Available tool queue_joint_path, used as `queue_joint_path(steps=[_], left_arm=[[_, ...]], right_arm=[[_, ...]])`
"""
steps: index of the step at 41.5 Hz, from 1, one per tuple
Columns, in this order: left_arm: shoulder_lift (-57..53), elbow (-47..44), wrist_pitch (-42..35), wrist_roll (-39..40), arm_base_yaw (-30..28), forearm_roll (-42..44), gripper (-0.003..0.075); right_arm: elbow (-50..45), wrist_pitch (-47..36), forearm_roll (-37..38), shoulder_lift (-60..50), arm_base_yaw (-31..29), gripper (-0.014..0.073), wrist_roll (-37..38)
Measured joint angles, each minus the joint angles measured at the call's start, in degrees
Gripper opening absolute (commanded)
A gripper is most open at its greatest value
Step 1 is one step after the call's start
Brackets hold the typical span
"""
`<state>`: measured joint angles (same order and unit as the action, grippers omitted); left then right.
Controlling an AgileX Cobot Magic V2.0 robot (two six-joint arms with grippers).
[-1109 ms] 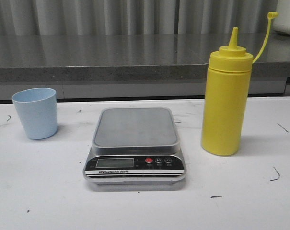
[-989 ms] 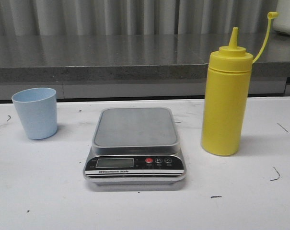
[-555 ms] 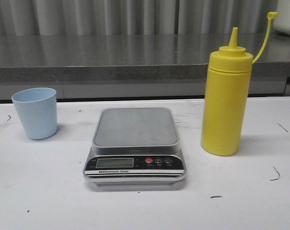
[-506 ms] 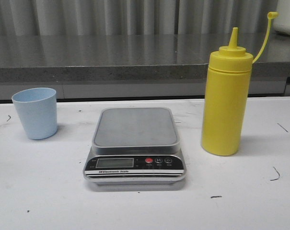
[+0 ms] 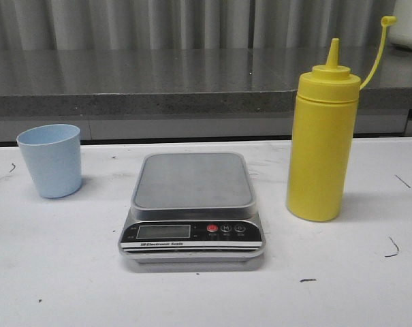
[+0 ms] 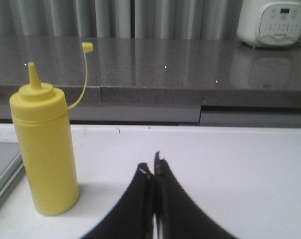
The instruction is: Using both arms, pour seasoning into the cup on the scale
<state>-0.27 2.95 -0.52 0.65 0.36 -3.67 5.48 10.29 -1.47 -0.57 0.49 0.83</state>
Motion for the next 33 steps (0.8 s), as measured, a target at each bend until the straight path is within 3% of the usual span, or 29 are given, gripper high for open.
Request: queue_joint_path(steps=[7,18,33], left_arm=[[1.44,11.32,3.72,0.00,0.00,0.00,-0.0020],[13.81,28.46,20.33,0.00,0.00,0.00,-0.0020],[24.46,30.61,28.37,0.00,0.00,0.00,-0.0020]], right_arm=[[10.18,6.09,0.54,0.57,0.00,-0.0068,0.00],[25.11,16.94,0.67,12.32,0.00,-0.0068,-0.11],[28.26,26.73,0.80,30.53,0.00,-0.0068,-0.11]])
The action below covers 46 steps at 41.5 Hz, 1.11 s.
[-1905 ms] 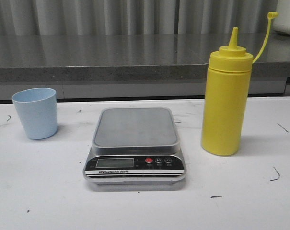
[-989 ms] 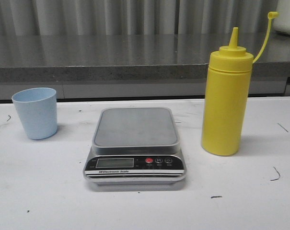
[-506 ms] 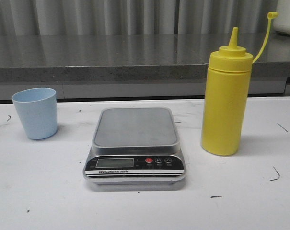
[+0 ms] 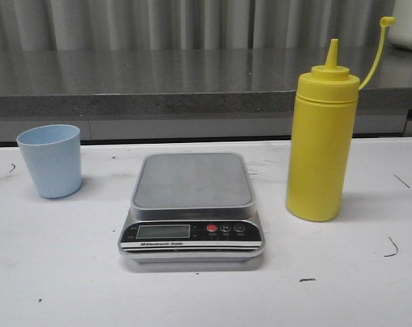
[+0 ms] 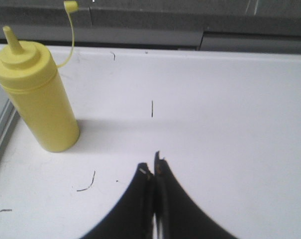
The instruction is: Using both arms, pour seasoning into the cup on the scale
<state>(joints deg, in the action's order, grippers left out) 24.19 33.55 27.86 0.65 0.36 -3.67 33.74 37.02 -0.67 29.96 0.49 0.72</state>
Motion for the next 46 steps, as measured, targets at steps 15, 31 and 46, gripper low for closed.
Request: queue_joint_path(steps=[15,31,46], left_arm=[[5.00,-0.33,1.54,0.00,0.00,0.00,-0.0016],[9.28,-0.33,4.55,-0.10,0.00,2.24,0.0494],[20.96,8.87,11.73,-0.17,5.27,2.37,0.0494]], right_arm=[[0.00,0.00,0.00,10.55,0.00,-0.0054,0.00],[0.00,0.00,0.00,12.45,0.00,0.0431,0.00],[0.00,0.00,0.00,12.45,0.00,0.0435,0.00]])
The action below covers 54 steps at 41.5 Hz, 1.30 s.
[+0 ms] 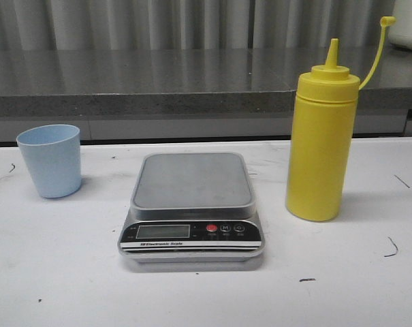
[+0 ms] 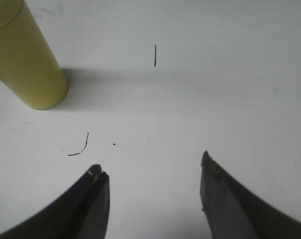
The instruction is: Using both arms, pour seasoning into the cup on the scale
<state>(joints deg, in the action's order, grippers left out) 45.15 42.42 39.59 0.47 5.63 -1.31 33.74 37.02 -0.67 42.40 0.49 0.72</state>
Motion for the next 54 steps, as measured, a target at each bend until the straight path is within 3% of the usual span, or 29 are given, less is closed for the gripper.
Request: queue_joint_path(steps=[30,54], left_arm=[[42.01,27.45,7.99,-0.47,0.41,0.00,0.0494],[62.69,39.96,8.97,-0.47,0.63,-0.84,0.0493]], right_arm=[[0.00,0.00,0.00,0.00,0.00,0.0435,0.00],[0.00,0.00,0.00,0.00,0.00,0.0435,0.00]])
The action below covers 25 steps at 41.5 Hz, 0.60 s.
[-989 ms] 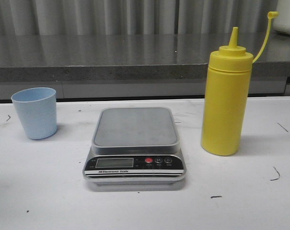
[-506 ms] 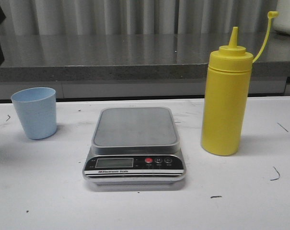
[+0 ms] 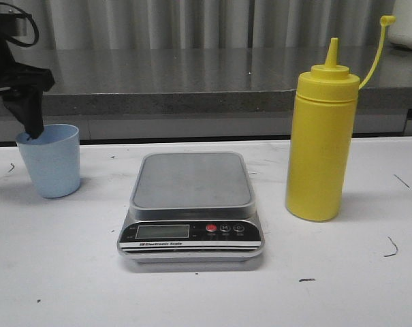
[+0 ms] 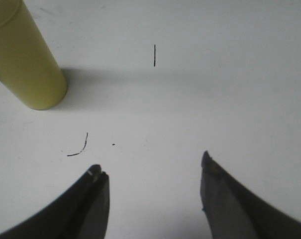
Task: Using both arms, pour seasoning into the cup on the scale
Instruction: 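Lower the left gripper around the light blue cup and close it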
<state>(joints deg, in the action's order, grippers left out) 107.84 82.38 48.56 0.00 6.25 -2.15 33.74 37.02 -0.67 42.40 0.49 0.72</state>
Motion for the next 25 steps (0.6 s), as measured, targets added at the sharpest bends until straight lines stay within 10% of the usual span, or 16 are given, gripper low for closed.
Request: queue_joint_path(steps=[9,25], left_arm=[[2.64,0.49,-0.76,0.00,0.11,-2.83,0.0449],[3.51,0.49,-4.04,0.00,1.18,-3.43,0.0107]], right_arm=[[0.00,0.00,0.00,0.00,0.00,0.0435,0.00],[0.00,0.00,0.00,0.00,0.00,0.0435,0.00]])
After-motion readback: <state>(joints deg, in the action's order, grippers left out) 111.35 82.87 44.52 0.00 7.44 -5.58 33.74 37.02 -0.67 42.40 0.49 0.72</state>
